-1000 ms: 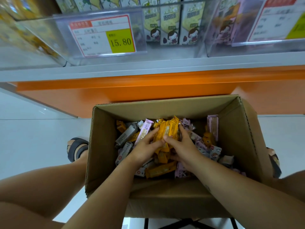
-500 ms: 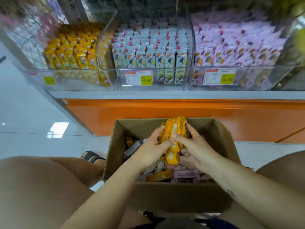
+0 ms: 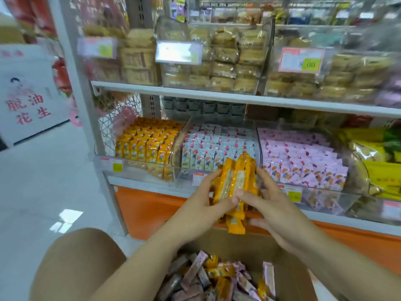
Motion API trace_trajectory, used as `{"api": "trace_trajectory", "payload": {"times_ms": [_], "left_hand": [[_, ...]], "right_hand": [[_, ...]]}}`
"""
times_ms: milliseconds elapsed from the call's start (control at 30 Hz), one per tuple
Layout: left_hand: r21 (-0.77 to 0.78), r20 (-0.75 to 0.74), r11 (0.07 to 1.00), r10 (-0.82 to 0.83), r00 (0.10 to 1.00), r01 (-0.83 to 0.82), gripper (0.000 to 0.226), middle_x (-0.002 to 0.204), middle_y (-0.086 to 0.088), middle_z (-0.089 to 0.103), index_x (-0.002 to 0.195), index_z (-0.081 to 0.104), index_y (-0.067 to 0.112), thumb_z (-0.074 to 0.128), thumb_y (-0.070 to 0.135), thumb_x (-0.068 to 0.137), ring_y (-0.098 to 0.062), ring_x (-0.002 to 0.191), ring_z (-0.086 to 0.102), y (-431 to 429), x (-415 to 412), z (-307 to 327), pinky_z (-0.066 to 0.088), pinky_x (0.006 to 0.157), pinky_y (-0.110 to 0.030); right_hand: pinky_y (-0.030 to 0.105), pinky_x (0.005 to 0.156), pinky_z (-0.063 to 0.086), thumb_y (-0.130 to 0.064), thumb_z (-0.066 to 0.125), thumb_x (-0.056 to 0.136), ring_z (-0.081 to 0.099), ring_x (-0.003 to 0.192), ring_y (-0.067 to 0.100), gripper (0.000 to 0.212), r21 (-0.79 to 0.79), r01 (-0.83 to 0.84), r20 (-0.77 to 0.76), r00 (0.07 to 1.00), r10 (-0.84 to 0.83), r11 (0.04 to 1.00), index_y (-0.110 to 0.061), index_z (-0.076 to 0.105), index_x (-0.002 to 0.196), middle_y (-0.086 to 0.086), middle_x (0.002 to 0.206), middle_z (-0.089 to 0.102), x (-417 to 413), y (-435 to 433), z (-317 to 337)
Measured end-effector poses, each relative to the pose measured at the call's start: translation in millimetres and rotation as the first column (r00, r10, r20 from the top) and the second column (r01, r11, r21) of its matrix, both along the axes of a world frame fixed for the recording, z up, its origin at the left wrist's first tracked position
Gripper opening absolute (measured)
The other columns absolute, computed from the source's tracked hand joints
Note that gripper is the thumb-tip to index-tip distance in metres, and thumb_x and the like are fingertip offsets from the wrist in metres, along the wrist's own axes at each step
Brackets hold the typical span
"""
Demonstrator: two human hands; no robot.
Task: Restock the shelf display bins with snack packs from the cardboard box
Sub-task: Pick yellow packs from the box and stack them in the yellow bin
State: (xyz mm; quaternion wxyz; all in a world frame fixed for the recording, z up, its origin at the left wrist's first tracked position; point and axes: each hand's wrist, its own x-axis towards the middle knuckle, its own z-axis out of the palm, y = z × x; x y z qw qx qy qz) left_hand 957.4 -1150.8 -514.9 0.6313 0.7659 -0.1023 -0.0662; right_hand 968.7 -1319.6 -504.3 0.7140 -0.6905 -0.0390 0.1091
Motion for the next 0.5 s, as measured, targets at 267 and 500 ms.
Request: {"api": "trace_trajectory", "payload": {"times_ms": [267, 500], "left_hand": [[-0.112, 0.095, 0.969, 0.229, 0.969, -0.218, 0.065, 0.125, 0.020, 0.048, 0.131, 0.033, 0.051, 0.063, 0.053, 0.073, -0.002, 0.115, 0.054, 79.9, 75.3, 29.0, 0.052, 0.087, -0.025], [-0.141, 0.019, 0.922, 0.366, 0.931, -0.360, 0.034, 0.105, 0.015, 0.066, 0.126, 0.048, 0.039, 0.055, 0.027, 0.095, 0.003, 0.085, 0.065, 171.8, 170.2, 19.6, 0.052, 0.066, -0.020]], "right_hand": [[0.047, 0.089, 0.054, -0.025, 0.072, 0.083, 0.065, 0.106, 0.018, 0.075, -0.060, -0.085, 0.162, 0.982, 0.093, 0.995, -0.047, 0.031, 0.142, -0.008, 0.126, 0.061, 102.4, 96.0, 37.5], [0.033, 0.088, 0.051, -0.034, 0.065, 0.088, 0.059, 0.099, 0.009, 0.050, -0.318, -0.057, 0.300, 0.941, 0.157, 0.947, -0.028, 0.043, 0.133, -0.016, 0.103, 0.057, 203.7, 203.2, 32.3]]}}
